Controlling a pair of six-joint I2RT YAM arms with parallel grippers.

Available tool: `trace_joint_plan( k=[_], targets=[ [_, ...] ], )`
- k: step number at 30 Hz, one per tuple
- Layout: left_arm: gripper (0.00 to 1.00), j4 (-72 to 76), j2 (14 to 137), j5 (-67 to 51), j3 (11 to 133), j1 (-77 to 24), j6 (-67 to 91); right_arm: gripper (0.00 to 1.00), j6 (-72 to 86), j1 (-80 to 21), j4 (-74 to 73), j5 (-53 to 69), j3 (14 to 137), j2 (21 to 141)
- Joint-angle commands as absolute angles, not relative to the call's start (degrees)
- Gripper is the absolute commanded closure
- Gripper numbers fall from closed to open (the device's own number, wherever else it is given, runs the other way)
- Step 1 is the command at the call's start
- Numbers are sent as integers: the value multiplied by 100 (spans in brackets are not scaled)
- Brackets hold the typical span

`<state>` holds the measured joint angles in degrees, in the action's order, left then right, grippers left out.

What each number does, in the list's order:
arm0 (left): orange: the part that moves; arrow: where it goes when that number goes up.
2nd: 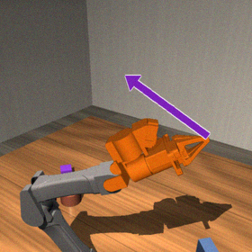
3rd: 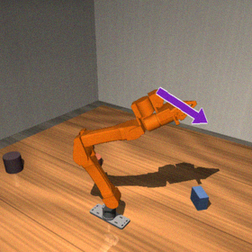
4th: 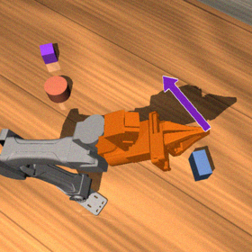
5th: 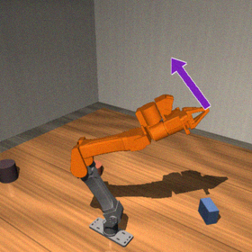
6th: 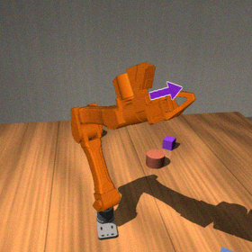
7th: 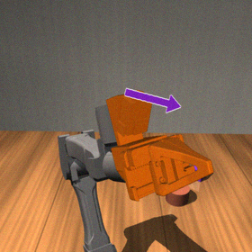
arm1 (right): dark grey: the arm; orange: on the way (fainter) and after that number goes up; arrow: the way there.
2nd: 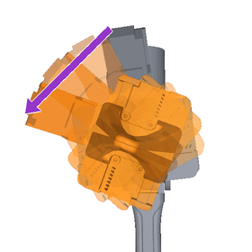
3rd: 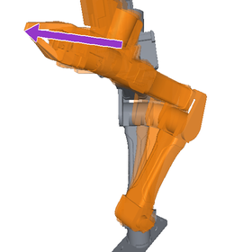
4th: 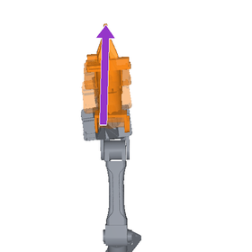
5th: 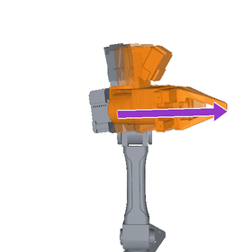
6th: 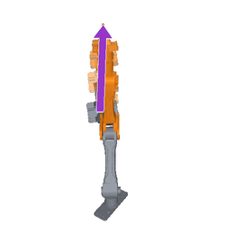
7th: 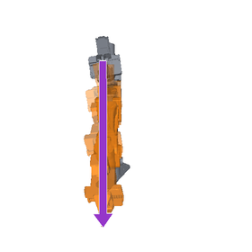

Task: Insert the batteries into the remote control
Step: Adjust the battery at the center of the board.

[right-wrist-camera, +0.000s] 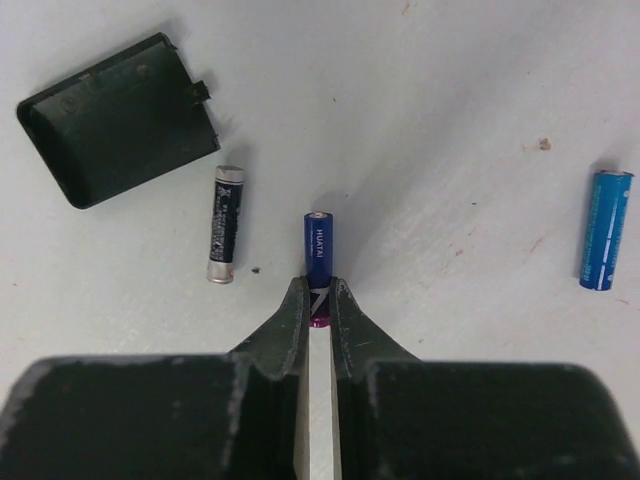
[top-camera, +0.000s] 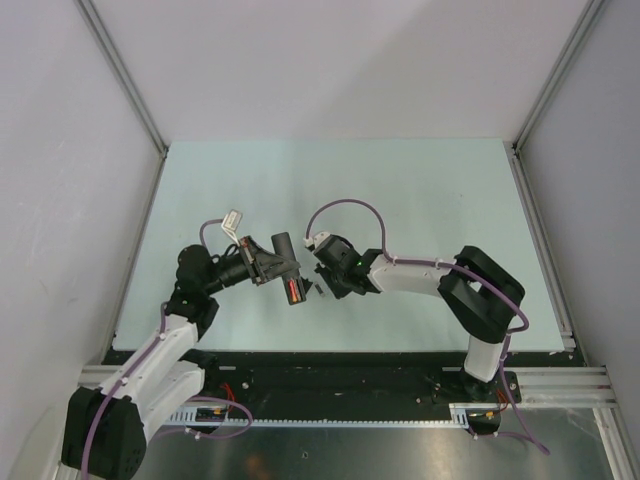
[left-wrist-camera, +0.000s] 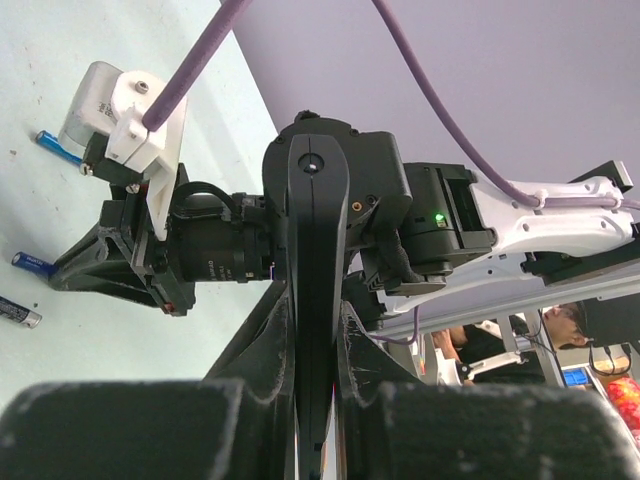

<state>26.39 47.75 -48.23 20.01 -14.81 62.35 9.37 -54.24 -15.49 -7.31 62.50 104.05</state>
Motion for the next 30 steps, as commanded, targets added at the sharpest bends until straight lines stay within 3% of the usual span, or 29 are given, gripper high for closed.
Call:
trace_joint_plan(
  k=[1, 9, 17, 30],
  targets=[
    [100, 2786, 4614, -4913, 2021, -1433, 6144, 98, 748, -5291, -2011, -1151, 6372, 10187],
    [100, 2786, 4579, -5071, 2109, -1433, 6161, 100, -491, -5151, -2312, -1749, 6381, 9774],
    [100, 2795, 4492, -5177, 2074, -1441, 6135, 100, -2169, -5019, -2118, -1381, 6249, 9913],
    [100, 2786, 4386, -5089, 1925, -1573, 6047, 100, -3066, -4860, -2109, -1116, 6205, 9896]
  ],
)
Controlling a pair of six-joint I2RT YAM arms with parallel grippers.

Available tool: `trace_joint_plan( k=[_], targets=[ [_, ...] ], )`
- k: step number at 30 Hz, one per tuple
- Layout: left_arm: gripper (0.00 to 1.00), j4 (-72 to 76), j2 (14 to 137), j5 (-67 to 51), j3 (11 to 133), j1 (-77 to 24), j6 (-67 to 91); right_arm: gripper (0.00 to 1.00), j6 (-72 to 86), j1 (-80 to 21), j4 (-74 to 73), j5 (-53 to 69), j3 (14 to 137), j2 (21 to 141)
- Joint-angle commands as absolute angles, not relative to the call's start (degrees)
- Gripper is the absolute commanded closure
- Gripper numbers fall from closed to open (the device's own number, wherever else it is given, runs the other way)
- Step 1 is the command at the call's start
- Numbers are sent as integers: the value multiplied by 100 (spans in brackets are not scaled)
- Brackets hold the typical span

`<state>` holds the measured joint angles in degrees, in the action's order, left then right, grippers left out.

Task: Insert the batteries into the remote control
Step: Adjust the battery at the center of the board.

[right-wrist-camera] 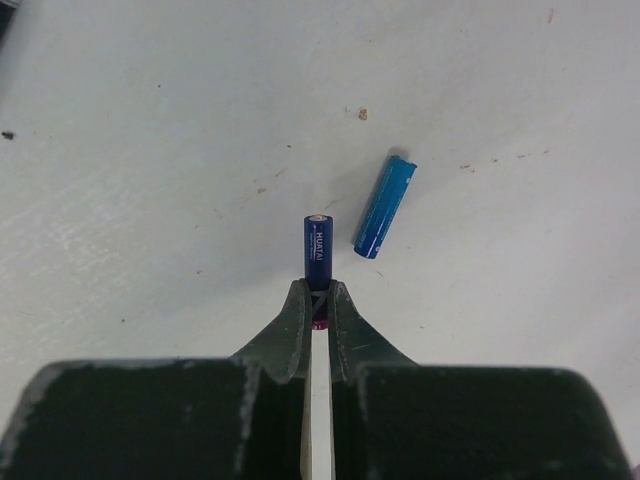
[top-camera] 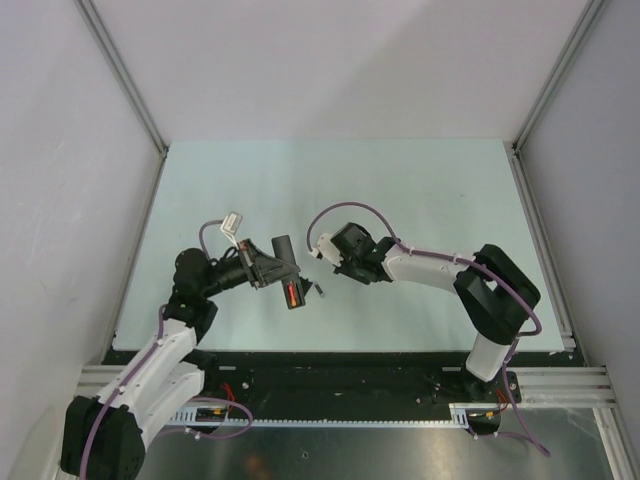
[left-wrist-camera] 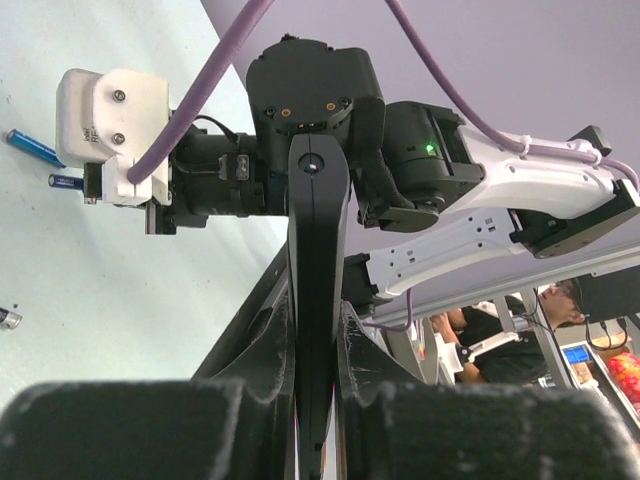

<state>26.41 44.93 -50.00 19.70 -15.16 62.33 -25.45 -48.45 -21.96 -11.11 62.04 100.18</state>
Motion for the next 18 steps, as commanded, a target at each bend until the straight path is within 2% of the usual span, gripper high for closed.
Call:
trace_joint_plan(
  k=[1, 8, 14, 18],
  targets=[
    [100, 2786, 4377, -5098, 1916, -1591, 6038, 100, -3085, -4869, -2135, -1064, 6205, 9888],
    [100, 2786, 4342, -5089, 1863, -1652, 6038, 100, -2988, -5036, -2118, -941, 5986, 9896],
    [100, 2786, 4342, -5080, 1890, -1696, 6021, 94, -2831, -5019, -2145, -949, 5985, 10028],
    [100, 2786, 4333, -5080, 1898, -1705, 6029, 81, -2751, -4984, -2136, -1054, 5985, 10011]
  ],
)
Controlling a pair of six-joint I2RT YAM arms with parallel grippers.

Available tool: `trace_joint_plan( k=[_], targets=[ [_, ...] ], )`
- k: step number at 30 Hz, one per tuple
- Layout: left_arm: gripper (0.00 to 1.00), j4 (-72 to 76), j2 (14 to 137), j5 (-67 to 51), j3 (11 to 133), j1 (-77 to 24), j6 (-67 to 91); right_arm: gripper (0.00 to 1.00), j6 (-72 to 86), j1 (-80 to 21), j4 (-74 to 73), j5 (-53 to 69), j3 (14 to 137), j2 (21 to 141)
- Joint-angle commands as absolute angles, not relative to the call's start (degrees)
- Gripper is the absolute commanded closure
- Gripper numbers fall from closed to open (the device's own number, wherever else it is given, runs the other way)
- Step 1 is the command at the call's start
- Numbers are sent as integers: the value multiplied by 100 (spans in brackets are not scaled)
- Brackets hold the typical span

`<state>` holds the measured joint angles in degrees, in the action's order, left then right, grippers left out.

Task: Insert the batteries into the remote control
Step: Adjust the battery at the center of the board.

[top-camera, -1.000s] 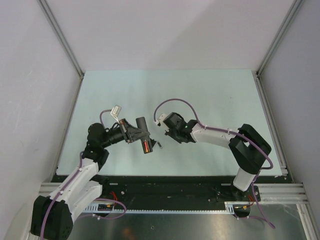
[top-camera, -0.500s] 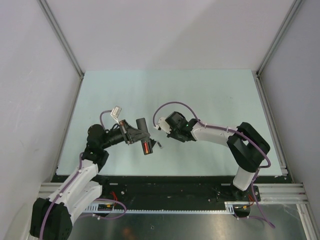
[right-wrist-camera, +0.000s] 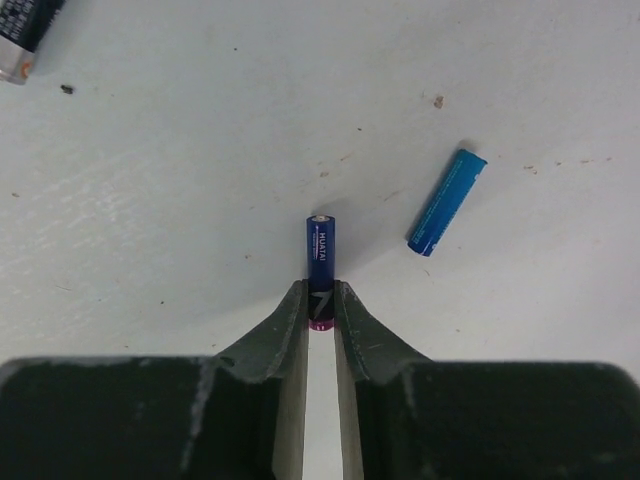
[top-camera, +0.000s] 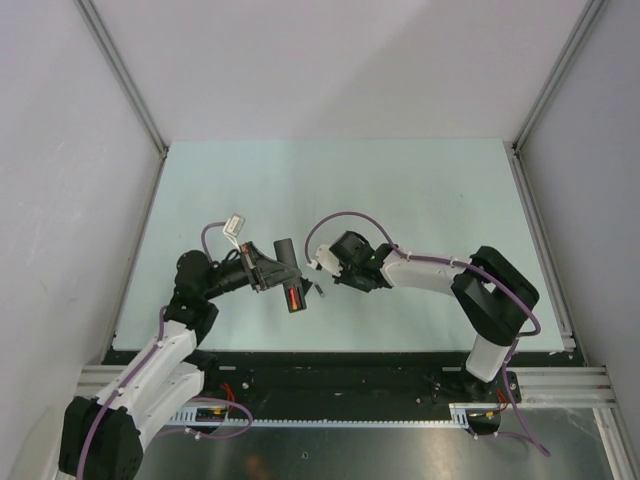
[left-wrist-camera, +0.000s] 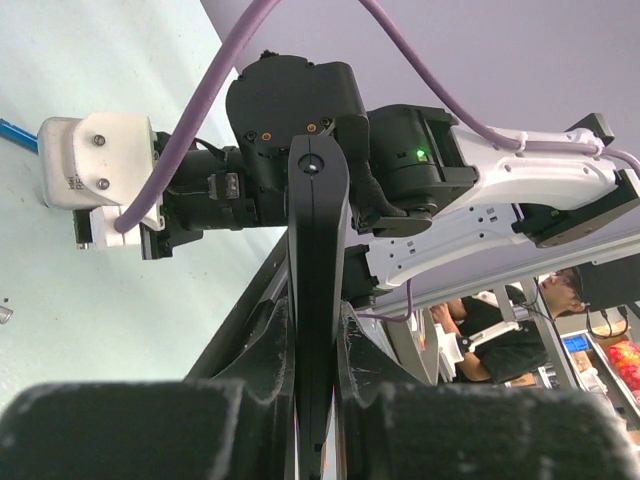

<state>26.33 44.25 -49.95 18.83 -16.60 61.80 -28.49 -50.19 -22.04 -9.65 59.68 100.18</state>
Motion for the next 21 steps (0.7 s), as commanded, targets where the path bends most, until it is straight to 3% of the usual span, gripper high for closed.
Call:
trace_joint_plan(
  k=[1, 9, 20, 21],
  targets=[
    [100, 2786, 4333, -5080, 1890, -1714, 6021, 79, -2751, -4992, -2118, -1089, 5985, 10002],
    [100, 2786, 4333, -5019, 1854, -1705, 6038, 69, -2716, -5019, -2066, -1362, 5977, 9853],
    [100, 2786, 4237, -5063, 1890, -1705, 6091, 68, -1347, -5053, -1354, -2563, 5801, 8579],
    [100, 2786, 4228, -5036, 1864, -1705, 6091, 59, -988, -5045, -1267, -2793, 5775, 8500]
  ],
)
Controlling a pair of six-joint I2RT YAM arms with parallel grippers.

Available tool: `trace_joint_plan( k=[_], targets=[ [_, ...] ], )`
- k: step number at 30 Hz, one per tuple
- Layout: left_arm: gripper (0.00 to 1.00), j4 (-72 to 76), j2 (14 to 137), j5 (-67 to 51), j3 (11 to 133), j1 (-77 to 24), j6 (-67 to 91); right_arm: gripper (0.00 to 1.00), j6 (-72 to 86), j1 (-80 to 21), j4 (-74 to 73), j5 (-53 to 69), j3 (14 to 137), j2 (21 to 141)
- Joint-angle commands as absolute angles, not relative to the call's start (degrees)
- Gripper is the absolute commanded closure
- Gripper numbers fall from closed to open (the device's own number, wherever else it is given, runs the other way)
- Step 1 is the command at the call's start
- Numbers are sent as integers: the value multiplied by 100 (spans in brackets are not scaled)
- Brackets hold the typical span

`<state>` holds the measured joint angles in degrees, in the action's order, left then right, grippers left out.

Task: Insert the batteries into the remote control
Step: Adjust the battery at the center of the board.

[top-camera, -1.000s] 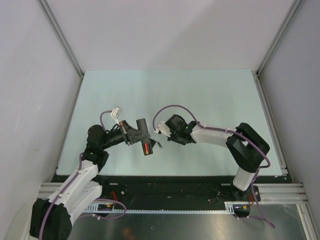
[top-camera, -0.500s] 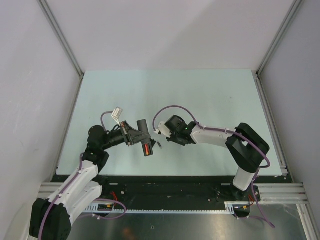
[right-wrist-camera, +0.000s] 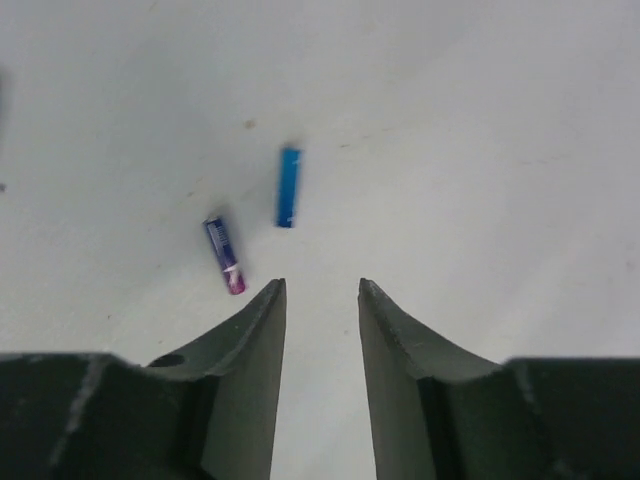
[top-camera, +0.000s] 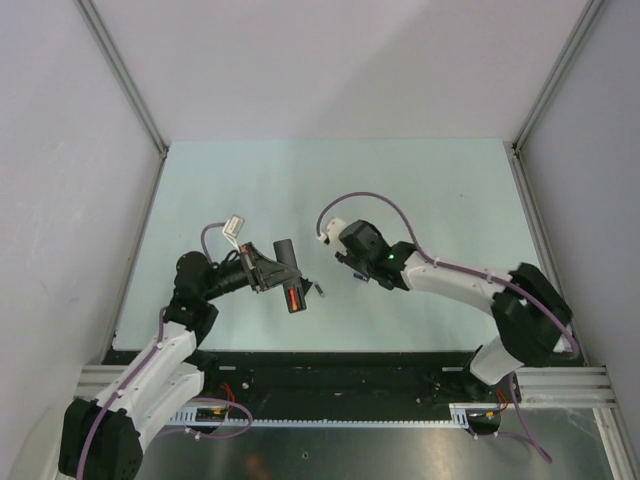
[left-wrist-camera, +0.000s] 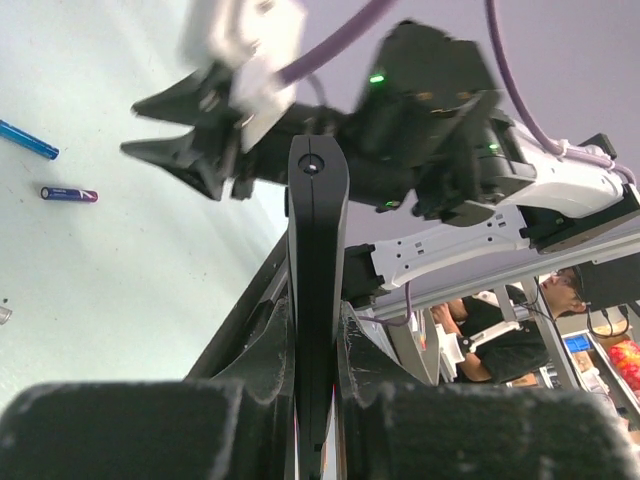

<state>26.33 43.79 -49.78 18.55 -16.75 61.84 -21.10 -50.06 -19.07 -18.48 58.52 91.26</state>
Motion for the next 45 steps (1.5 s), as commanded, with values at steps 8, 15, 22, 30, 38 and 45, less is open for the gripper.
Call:
trace_joint_plan(
  k=[8, 15, 22, 30, 38, 45],
  targets=[
    [100, 2786, 4105, -4922, 1749, -1705, 6187, 27, 3161, -4332, -1713, -2449, 5651, 8341],
    [100, 2786, 4034, -4825, 1705, -1705, 6232, 22, 5797, -4974, -2801, -3330, 6151, 8797],
    [100, 2786, 3999, -4790, 1564, -1731, 6302, 15, 6934, -5247, -3621, -3542, 6469, 9527],
    [100, 2795, 4025, -4808, 1591, -1784, 6284, 17, 6794, -5300, -3534, -3516, 6469, 9940],
    [100, 2786, 4017, -4764, 1529, -1784, 6275, 17, 6320, -5291, -3076, -3401, 6469, 10107],
    [100, 2786, 4034, -4720, 1512, -1784, 6284, 19, 6205, -5221, -3015, -3393, 6478, 10230]
  ],
)
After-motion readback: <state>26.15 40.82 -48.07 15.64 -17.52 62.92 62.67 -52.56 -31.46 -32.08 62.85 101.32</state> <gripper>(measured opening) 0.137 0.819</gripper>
